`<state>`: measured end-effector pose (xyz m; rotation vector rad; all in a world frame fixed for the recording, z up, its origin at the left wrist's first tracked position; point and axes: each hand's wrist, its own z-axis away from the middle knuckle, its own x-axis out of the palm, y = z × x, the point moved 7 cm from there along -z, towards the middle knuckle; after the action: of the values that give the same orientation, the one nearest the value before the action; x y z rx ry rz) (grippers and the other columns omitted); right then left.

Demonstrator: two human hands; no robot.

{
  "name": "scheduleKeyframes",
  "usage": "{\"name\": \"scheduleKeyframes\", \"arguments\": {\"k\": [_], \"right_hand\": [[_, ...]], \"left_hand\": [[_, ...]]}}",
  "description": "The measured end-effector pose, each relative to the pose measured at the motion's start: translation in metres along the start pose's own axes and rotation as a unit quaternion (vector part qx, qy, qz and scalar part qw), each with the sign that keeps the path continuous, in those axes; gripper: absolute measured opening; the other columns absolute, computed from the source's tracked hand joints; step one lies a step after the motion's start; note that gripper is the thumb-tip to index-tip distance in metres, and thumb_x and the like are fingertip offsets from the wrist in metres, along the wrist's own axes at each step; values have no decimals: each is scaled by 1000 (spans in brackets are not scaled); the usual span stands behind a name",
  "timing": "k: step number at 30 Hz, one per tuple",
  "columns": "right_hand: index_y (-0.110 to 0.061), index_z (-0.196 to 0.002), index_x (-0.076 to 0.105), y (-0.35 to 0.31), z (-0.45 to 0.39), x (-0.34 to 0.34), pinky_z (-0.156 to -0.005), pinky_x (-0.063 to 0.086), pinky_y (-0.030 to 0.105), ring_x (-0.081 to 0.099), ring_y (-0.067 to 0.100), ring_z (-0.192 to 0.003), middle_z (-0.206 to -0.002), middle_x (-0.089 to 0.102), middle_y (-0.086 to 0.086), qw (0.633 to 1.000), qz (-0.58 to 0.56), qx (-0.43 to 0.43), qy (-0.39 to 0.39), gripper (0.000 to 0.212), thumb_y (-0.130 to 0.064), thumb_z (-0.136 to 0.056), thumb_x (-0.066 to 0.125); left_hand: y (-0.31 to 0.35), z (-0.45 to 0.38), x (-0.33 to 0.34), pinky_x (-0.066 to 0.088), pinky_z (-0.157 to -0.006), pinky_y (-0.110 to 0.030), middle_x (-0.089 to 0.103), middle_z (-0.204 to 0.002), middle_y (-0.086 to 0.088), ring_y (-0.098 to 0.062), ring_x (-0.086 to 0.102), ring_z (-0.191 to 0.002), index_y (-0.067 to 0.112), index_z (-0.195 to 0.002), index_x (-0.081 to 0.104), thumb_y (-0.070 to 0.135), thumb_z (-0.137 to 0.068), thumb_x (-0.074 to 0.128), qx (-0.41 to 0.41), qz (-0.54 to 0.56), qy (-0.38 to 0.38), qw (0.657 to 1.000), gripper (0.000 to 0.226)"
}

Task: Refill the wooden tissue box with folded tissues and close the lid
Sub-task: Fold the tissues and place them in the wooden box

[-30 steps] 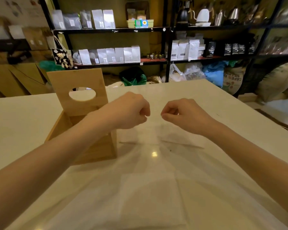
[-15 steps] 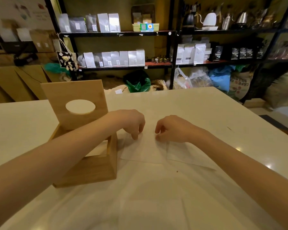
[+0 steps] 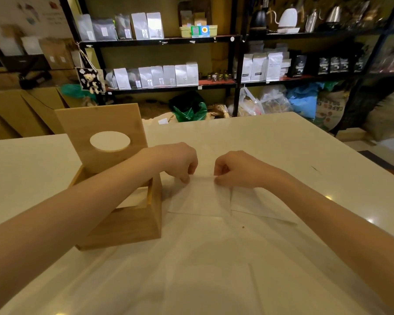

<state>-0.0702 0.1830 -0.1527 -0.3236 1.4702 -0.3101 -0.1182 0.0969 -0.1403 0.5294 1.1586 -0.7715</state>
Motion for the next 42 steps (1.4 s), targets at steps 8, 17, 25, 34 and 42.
{"name": "scheduleKeyframes", "arguments": {"k": [8,17,25,34,42], "right_hand": [[-18,-80,65,-17,49,-56,-58,42,4,57,2,-67,-74,63,-7,979,-134,-44,145,1,-17,-81,66],[-21,-85,69,-48,118,-67,-68,48,2,64,-4,-72,-82,70,-9,956,-230,-59,174,5,-22,-82,64],[-12,-81,70,-45,148,-11,-48,53,20,67,11,-59,-66,73,0,914,-406,9,22,6,-11,-80,64],[-5,-85,70,-37,157,45,-52,58,32,66,24,-66,-76,70,12,910,-403,73,-59,8,-9,-82,64],[-6,-82,68,-30,156,52,-43,51,25,62,15,-49,-63,67,5,927,-363,87,-33,7,-12,-81,66]], "left_hand": [[12,66,-51,46,-76,-27,62,-95,-3,-16,54,-85,11,-104,63,21,-86,58,28,65,194,979,21],[26,143,-46,53,-58,-13,64,-79,13,-10,64,-67,19,-94,66,24,-85,58,62,258,253,930,14],[31,164,15,52,-49,-14,74,-72,1,-8,67,-59,21,-85,70,19,-78,64,-1,451,85,889,10],[29,159,78,50,-46,-14,73,-84,-8,-7,65,-54,12,-93,70,13,-83,62,-38,479,-2,877,13],[27,154,83,52,-46,-18,70,-84,-6,-8,64,-49,12,-92,69,16,-83,64,-48,431,53,899,12]]}}
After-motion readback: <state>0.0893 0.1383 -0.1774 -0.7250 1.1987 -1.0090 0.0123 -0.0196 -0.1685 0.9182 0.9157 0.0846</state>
